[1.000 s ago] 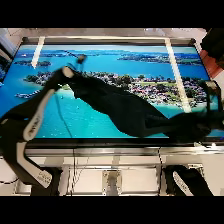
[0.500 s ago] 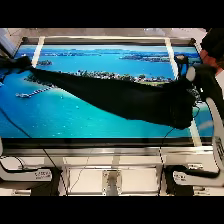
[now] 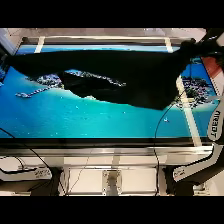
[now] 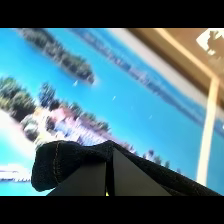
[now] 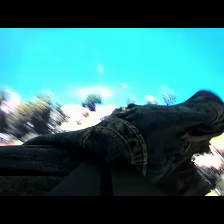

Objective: Fold the clothes and pants, and hang the long-sleeved shirts on hangers.

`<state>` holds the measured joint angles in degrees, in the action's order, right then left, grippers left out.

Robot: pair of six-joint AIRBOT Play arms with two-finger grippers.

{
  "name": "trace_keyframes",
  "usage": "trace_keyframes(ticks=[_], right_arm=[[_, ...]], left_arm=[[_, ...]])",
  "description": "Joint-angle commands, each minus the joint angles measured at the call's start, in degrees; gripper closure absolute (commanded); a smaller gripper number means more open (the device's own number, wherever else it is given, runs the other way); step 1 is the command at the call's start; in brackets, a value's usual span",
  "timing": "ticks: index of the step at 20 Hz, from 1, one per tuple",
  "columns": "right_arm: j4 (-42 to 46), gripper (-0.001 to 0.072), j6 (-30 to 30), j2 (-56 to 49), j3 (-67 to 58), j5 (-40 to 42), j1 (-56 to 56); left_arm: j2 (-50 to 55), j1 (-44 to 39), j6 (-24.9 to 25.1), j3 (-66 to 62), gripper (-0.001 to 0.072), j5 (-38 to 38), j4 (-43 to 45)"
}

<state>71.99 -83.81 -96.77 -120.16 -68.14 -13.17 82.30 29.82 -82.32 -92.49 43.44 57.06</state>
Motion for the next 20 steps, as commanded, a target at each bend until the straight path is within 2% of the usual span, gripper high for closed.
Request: trace_keyframes(ticks=[1,3,5,7,9,11,14,16,20], right_arm=[[-23.8,0.0690,9.1,0.6,-2.7,4.7,-5.6],[-27.8,0.0689,13.1,1.4,-2.5,4.4,-7.2],[-26.2,0.0689,15.2,3.0,-1.3,3.0,-7.6],[-14.3,0.0689,11.6,4.9,1.0,-2.7,-7.6],[-1.9,0.0689,7.9,6.6,4.6,-10.0,-7.6],[3.7,0.0689,6.6,6.8,7.1,-16.0,-7.6],[1.8,0.0689,4.8,7.3,12.7,-18.7,-5.5],[2.9,0.0689,4.7,8.0,17.6,-18.6,-2.0],[5.0,0.0688,3.9,8.7,25.4,-19.1,2.7]], left_arm=[[-0.1,0.6,5.4,-3.8,0.0686,-0.3,-5.3],[-0.1,0.8,7.6,-6.4,0.0685,1.2,-5.4],[-0.3,1.1,9.7,-7.1,0.0686,3.2,-7.0],[-0.2,2.1,9.7,-7.1,0.0686,9.5,-4.0],[0.1,3.5,9.0,-7.0,0.0685,18.1,3.8],[0.0,5.2,8.0,-6.2,0.0686,25.1,10.3],[-0.1,6.7,9.6,-3.1,0.0686,31.5,11.5],[-0.9,6.3,10.1,1.2,0.0686,31.8,11.5],[-3.8,5.2,15.0,13.7,0.0686,31.6,11.5]])
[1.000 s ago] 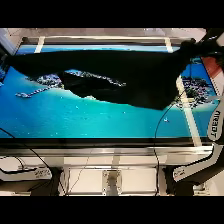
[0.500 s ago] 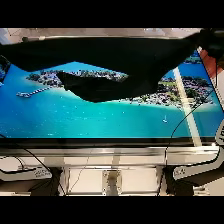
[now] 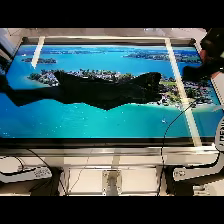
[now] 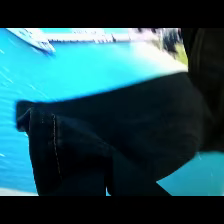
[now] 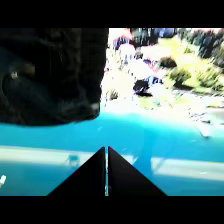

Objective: Fold the clothes and pants, and hang the long-sleeved shirts on hangers.

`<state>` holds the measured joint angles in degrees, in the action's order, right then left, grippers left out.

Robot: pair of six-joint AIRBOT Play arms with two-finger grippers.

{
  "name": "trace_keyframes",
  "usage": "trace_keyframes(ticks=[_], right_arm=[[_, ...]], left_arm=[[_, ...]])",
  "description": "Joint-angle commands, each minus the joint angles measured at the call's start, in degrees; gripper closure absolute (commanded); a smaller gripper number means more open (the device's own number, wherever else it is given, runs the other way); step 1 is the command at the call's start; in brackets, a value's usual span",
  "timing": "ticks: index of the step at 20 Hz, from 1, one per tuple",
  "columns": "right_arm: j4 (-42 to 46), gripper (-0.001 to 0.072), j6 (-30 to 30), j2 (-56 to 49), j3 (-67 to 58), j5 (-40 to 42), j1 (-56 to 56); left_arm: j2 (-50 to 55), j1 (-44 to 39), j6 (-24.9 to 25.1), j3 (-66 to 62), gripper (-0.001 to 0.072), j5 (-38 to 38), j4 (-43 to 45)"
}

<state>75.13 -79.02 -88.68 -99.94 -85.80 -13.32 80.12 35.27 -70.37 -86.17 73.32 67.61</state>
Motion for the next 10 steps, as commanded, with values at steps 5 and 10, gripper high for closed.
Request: trace_keyframes(ticks=[5,10], right_arm=[[0.7,0.0617,-0.8,1.6,12.3,1.6,3.8],[-4.1,0.0258,0.3,1.5,19.1,12.7,3.8]], left_arm=[[-5.9,-0.1,4.2,21.2,0.0686,-0.3,11.6],[-9.0,0.6,3.5,28.3,0.0685,-0.7,16.2]])
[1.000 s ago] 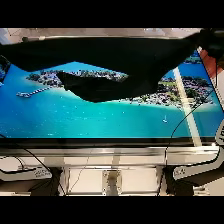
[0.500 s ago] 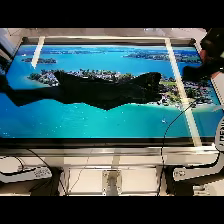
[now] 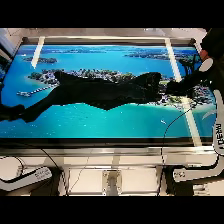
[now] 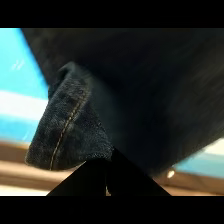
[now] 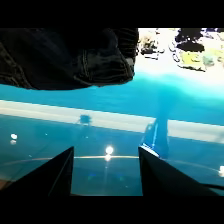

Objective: Fold the clothes and pants, and hang the long-sleeved shirts on hangers.

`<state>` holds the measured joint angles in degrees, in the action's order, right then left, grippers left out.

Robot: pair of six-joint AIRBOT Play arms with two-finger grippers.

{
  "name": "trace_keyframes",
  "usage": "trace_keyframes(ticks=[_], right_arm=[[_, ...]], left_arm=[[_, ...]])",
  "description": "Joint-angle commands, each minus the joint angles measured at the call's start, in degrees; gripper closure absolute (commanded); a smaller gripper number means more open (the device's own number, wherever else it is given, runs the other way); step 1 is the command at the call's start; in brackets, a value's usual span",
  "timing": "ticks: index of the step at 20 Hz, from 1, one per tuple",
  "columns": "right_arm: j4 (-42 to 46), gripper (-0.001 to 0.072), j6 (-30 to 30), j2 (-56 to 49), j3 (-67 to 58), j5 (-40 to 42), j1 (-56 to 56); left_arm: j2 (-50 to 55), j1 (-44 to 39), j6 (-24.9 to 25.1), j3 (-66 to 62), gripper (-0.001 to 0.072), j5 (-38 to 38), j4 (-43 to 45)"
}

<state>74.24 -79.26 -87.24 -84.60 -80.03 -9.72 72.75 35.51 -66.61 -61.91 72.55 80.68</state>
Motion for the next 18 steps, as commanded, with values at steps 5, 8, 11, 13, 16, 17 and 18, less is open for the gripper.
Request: trace_keyframes(ticks=[5,8,11,13,16,17,18], right_arm=[[-5.4,0.0261,0.6,-3.1,4.6,16.1,1.4],[-5.2,0.0269,0.7,-7.6,4.6,18.1,4.0],[-5.4,0.0271,0.7,-11.7,4.6,18.6,6.0],[-5.5,0.0438,0.7,-12.8,4.6,18.6,6.4],[-4.9,0.0685,1.0,-12.7,3.1,16.2,6.4],[-4.5,0.0685,1.4,-12.6,2.0,14.5,6.4],[-4.2,0.0685,2.4,-12.2,0.9,12.5,6.4]], left_arm=[[-1.7,0.3,-0.2,4.2,0.0686,7.0,3.8],[-1.7,0.3,-1.0,4.2,0.0685,9.3,3.7],[-1.7,0.3,-1.1,4.2,0.0685,10.8,3.7],[-1.9,0.3,-1.1,4.2,0.0686,10.8,3.0],[-3.6,0.3,-1.1,4.2,0.0686,8.8,1.5],[-4.6,0.3,-1.0,4.2,0.0686,7.8,1.1],[-5.7,0.3,-1.0,4.2,0.0686,6.9,1.1]])
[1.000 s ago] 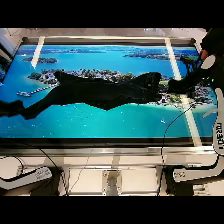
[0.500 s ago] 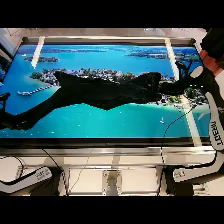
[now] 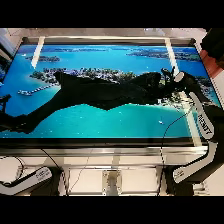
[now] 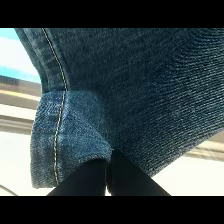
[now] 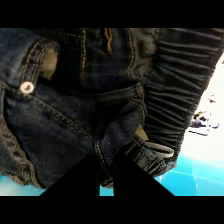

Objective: Fold the clothes and pants, and hang the long-sleeved shirts on hangers.

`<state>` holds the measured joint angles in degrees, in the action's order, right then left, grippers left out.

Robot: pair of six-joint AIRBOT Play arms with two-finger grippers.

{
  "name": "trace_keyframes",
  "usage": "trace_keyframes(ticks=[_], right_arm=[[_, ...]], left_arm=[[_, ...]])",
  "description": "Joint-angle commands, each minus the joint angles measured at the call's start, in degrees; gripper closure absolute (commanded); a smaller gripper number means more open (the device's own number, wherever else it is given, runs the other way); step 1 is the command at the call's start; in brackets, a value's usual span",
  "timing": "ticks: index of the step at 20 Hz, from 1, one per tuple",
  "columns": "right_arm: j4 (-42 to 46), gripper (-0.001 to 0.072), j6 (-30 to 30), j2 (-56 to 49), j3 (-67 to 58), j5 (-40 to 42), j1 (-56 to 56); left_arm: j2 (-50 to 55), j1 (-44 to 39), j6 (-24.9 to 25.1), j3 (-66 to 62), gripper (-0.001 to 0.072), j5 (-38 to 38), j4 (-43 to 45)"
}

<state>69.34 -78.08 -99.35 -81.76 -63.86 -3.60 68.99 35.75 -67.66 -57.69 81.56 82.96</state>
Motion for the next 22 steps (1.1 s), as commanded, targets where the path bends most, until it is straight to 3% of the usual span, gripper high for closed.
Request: trace_keyframes(ticks=[1,3,8,11,14,18,22], right_arm=[[1.8,0.0686,1.8,0.6,-3.1,-5.9,0.2],[7.1,0.0686,2.5,3.7,-4.6,-9.5,0.2],[12.7,0.0687,3.1,16.5,-2.7,-13.2,0.2],[15.7,0.0687,2.5,22.2,4.1,-15.3,-0.4],[19.1,0.0687,1.9,29.0,17.0,-11.4,-1.8],[21.6,0.0686,0.9,36.5,31.8,-8.7,-7.6],[22.8,0.0686,-3.0,38.7,34.7,-10.0,-14.3]], left_arm=[[-3.4,0.0,0.0,0.0,0.0686,-3.0,-1.1],[-6.6,0.0,0.2,0.0,0.0685,-5.6,-1.4],[-17.5,-0.9,6.1,0.0,0.0686,-17.9,-15.7],[-21.2,-1.1,3.6,0.2,0.0685,-15.9,-8.5],[-23.5,-1.9,2.1,3.3,0.0685,-16.1,-8.4],[-23.9,-4.7,5.3,7.0,0.0684,-12.8,-8.4],[-23.9,-5.0,6.9,10.2,0.0684,-9.5,-8.3]])
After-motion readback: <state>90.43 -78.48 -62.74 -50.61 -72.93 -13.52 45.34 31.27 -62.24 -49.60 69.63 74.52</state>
